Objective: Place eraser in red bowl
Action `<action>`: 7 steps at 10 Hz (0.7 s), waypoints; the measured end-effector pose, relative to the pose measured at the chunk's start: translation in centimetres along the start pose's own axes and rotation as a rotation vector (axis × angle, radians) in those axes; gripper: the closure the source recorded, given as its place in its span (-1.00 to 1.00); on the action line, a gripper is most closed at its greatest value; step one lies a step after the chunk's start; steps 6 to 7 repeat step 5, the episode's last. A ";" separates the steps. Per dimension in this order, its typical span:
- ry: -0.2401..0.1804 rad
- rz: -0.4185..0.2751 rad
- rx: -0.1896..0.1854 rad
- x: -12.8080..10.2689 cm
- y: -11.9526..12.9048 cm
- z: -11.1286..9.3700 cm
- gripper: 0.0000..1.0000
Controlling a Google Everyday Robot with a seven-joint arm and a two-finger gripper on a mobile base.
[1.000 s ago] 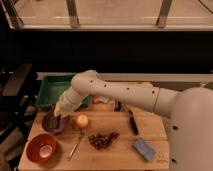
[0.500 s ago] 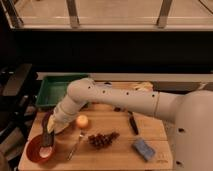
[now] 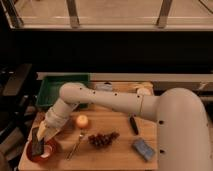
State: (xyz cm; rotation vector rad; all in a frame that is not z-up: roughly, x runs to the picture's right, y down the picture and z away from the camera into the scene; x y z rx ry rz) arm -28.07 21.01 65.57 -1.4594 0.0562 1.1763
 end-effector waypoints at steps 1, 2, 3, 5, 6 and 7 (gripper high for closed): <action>-0.004 0.009 -0.005 -0.1 -0.2 0.1 -0.55; -0.009 0.015 -0.006 -0.2 -0.4 0.0 -0.60; -0.008 0.016 -0.006 -0.2 -0.4 0.0 -0.60; -0.008 0.016 -0.006 -0.2 -0.4 0.0 -0.60; -0.008 0.016 -0.006 -0.2 -0.4 0.0 -0.60; -0.008 0.016 -0.006 -0.2 -0.4 0.0 -0.60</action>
